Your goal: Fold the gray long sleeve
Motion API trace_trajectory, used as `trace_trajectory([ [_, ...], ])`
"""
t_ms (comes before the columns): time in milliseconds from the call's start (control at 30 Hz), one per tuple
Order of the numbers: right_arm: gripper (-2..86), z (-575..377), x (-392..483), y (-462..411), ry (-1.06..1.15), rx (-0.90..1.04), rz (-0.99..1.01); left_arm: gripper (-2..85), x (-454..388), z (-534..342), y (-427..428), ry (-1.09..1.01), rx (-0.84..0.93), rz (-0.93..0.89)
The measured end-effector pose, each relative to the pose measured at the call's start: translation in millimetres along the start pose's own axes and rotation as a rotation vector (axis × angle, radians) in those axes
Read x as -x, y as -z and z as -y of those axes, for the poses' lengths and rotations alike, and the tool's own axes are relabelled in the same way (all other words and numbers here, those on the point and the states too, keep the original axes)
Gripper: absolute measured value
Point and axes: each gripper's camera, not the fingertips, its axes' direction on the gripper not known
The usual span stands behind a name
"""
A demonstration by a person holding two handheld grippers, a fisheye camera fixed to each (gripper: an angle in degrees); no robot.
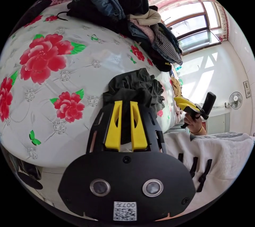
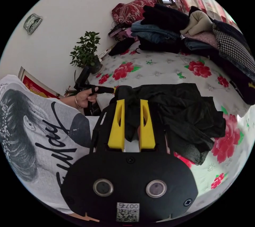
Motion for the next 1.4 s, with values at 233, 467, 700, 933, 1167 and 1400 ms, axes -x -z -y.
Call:
trace_trajectory([
  [233,8.8,10.0,35.1,-50.6,0.037,0.156,-0.024,5.7,14.1,-32.6,34.4,-0.018,-0.008,0.003],
  [467,7.8,23.4,75.8,-116.0,0.099,0.392,0.096,9.2,3.9,-83.0,41.7,-0.094,0.052,0.022],
  [700,0.6,21.5,79.3,-44.3,-0.069,0.177,-0.06,1.4,-24.3,-76.5,29.6,-0.24,0.179,0.125],
  [933,0.1,-3.4,173.4,185.2,0.057,-0.368,-0.575,-0.8,-121.7,-56.3,106.4,-0.545,-0.092,0.155],
  [1167,0.2,-92.0,304.1,323.2,0.156,-0.777,-0.919,-0.9,-251.8,-67.1,264.1,-0.848,-0.528,0.008],
  [1400,0.3,-187.4,410.3,378.9,0.398,-1.119,-1.098,-0.9,-330.4,-138.9,386.4,-1.098,-0.978,-0.048],
])
